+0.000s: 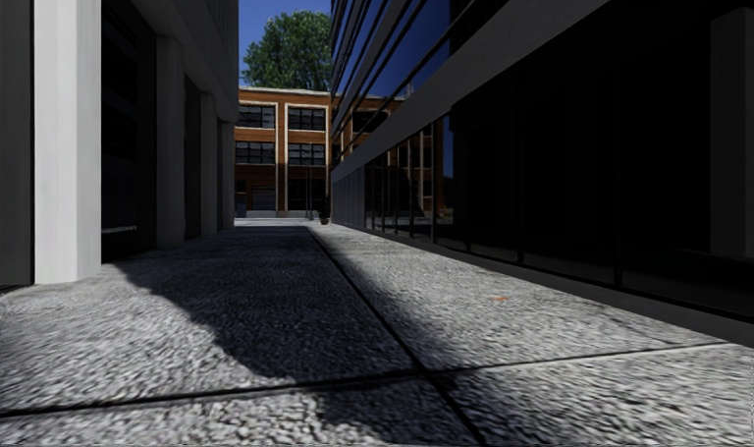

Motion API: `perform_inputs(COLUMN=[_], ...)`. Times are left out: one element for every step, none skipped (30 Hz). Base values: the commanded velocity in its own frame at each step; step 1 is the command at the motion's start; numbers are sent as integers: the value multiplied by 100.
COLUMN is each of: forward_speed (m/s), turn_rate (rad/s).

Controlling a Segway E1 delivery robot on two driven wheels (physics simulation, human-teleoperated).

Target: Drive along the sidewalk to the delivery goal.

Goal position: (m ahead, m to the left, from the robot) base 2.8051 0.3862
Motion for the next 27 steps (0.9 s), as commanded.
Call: perform_inputs(forward_speed=[156,156,156,156,156,156,156,156,156,156,156,156,156,156,156,156,156,156,156,156,156,156,156,156,156,156,156], turn_rate=[38,38,17,0,0,0,0,0,0,0,0,0,0,0,0,0,0,0,0,0,0,0,0,0,11,11,22])
